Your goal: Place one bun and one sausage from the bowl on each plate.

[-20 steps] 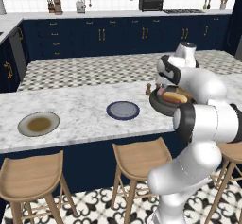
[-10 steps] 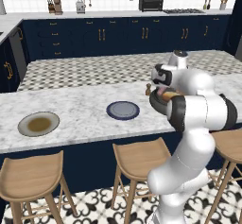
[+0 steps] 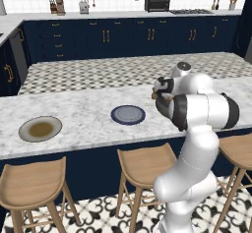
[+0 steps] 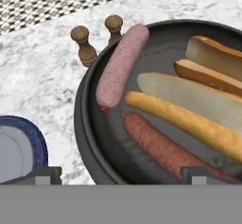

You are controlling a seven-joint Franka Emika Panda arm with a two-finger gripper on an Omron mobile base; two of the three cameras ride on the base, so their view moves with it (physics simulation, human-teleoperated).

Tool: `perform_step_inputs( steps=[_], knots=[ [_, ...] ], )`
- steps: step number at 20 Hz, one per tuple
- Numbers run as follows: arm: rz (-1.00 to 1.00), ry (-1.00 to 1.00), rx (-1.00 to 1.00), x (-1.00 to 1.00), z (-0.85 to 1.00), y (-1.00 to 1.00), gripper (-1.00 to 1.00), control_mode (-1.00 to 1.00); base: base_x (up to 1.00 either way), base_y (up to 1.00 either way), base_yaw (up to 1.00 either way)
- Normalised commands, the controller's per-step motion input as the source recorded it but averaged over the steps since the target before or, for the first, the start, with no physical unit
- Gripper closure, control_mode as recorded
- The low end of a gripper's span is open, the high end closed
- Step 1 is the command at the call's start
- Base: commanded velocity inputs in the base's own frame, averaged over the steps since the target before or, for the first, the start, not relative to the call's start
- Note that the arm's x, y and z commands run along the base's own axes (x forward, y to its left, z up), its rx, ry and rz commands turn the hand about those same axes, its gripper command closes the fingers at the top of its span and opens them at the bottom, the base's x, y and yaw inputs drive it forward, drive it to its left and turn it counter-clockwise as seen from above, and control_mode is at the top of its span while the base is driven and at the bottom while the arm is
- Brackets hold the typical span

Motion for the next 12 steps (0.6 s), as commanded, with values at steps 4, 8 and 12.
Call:
perform_step_inputs(
  steps=[4, 8, 12],
  knots=[
    [-0.08, -0.01, 0.0, 0.48, -0.04, -0.08, -1.0, -1.0, 0.0, 0.0, 0.0],
    [-0.06, 0.0, 0.01, 0.58, -0.01, -0.07, -1.0, -1.0, 0.0, 0.0, 0.0],
    [-0.04, 0.0, 0.05, 0.47, -0.18, -0.05, -1.0, -1.0, 0.0, 0.0, 0.0]
  ],
)
